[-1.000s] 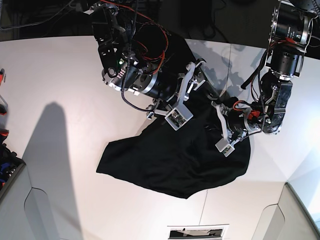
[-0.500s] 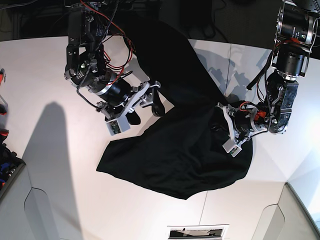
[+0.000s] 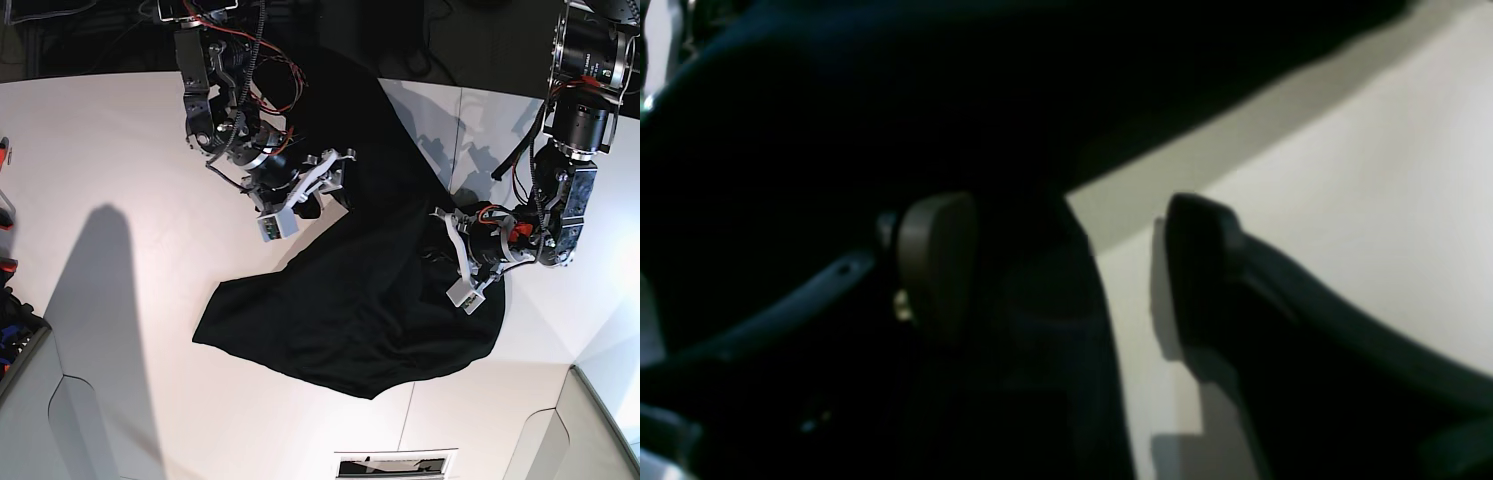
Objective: Layout the t-shirt on the table in an organized manner, then fold the t-shirt properly
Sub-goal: 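Grasp the gathered black shirt fabric with both grippers, then pull the shirt apart, right gripper dragging its edge away from left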
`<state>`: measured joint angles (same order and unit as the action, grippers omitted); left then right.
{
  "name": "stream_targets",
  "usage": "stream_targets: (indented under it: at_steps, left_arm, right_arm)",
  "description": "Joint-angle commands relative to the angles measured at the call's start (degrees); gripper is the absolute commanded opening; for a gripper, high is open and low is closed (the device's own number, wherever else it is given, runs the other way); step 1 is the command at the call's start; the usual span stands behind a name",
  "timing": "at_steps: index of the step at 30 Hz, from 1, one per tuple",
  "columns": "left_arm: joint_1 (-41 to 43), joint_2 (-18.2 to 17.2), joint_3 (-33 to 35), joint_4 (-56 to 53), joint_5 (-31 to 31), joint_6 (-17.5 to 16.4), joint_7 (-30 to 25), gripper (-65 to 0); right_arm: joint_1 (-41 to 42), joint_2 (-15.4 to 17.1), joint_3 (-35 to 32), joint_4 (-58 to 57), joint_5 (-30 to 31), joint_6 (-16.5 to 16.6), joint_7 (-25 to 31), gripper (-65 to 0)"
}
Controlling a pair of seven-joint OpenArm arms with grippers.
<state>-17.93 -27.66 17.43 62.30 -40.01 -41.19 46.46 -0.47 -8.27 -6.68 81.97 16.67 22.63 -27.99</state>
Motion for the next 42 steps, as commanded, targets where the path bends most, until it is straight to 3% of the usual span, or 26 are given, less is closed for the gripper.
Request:
stream_targets:
  at_steps: [1, 6, 11, 16, 22, 23, 26, 31, 38, 42]
  left_arm:
    - [0.0, -0.7, 0.1, -0.2, 2.3, 1.2, 3.6, -57.4]
    - [0.0, 0.1, 0.1, -0.2, -0.9, 1.2, 6.9, -57.4]
    - [0.2, 3.9, 0.2, -0.2, -2.6, 1.2, 7.8, -57.4]
    - [0.3, 9.5, 0.2, -0.2, 0.2, 1.2, 9.0, -57.4]
    - [0.3, 12.6, 0.2, -0.2, 2.1, 1.2, 9.0, -57.4]
    - [0.3, 12.5, 0.2, -0.2, 2.2, 1.2, 9.0, -57.4]
    - [0.3, 12.4, 0.2, -0.2, 3.2, 1.2, 9.1, -57.4]
    - [0.3, 10.3, 0.2, -0.2, 5.2, 1.2, 8.6, -57.4]
    - [0.0, 2.0, 0.2, -0.2, 5.2, 1.2, 4.4, -57.4]
    - [-0.7, -1.3, 0.2, -0.2, 5.2, 1.2, 3.6, -57.4]
  right_arm:
    - [1.3, -0.4, -0.8, 0.6, 0.7, -0.4, 1.5, -21.1]
    - [4.1, -0.4, -1.9, 0.1, 0.3, -0.8, 1.4, -21.1]
    - [5.2, -0.4, -2.0, -0.1, 0.0, -0.8, 1.4, -22.0]
    - [5.2, -0.4, -2.0, -2.9, 0.0, -0.8, 1.4, -34.6]
    - [5.2, -0.4, -2.0, -5.0, -1.2, -0.8, 1.4, -37.4]
    - [5.2, -0.4, -2.0, -5.0, -2.1, -0.8, 1.4, -41.8]
    - [5.2, -0.4, -2.0, -4.9, -5.0, -0.7, 1.4, -65.0]
    - [5.1, -0.3, -1.9, -3.2, -5.8, 1.6, 0.5, -65.0]
    - [3.4, -0.1, 2.3, 13.2, -6.1, 1.6, -8.1, -65.0]
    - [3.4, 3.3, 6.1, 20.9, -3.9, 1.5, -13.0, -65.0]
